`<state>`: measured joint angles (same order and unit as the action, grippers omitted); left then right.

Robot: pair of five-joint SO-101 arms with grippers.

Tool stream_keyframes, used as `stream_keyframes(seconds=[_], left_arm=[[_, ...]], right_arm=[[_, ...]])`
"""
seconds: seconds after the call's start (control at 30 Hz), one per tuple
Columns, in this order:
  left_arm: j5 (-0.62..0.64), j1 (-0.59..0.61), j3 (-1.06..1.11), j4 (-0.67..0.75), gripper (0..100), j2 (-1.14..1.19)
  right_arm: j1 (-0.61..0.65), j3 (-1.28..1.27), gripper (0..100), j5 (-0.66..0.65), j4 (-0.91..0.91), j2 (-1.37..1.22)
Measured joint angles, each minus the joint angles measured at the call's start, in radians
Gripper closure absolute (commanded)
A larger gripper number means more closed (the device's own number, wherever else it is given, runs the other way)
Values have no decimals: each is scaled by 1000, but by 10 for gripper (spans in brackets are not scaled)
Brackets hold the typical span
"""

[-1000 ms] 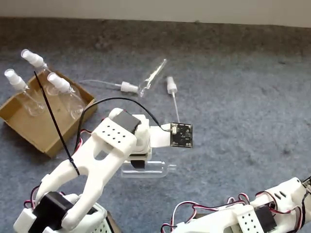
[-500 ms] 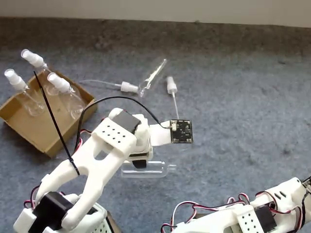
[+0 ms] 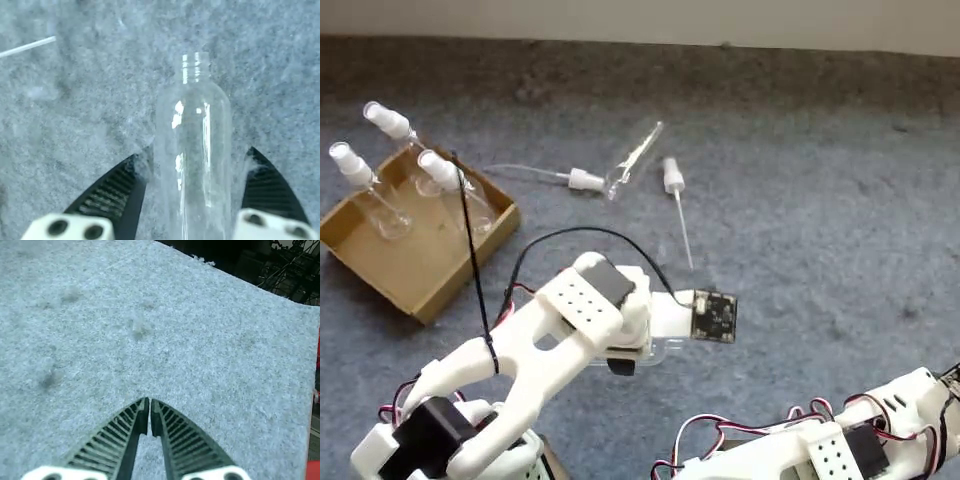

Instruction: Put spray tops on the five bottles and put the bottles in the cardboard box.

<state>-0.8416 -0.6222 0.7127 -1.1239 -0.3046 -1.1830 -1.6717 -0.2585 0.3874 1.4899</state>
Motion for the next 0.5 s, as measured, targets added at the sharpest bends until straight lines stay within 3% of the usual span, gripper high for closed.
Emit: stream_keyframes(seconds=[0.2,0.5], left_arm=[[0,-29,146,189,736,0],[-8,-35,256,315,740,-2]], right_arm=[[0,0,991,0,0,0],[0,0,991,0,0,0]])
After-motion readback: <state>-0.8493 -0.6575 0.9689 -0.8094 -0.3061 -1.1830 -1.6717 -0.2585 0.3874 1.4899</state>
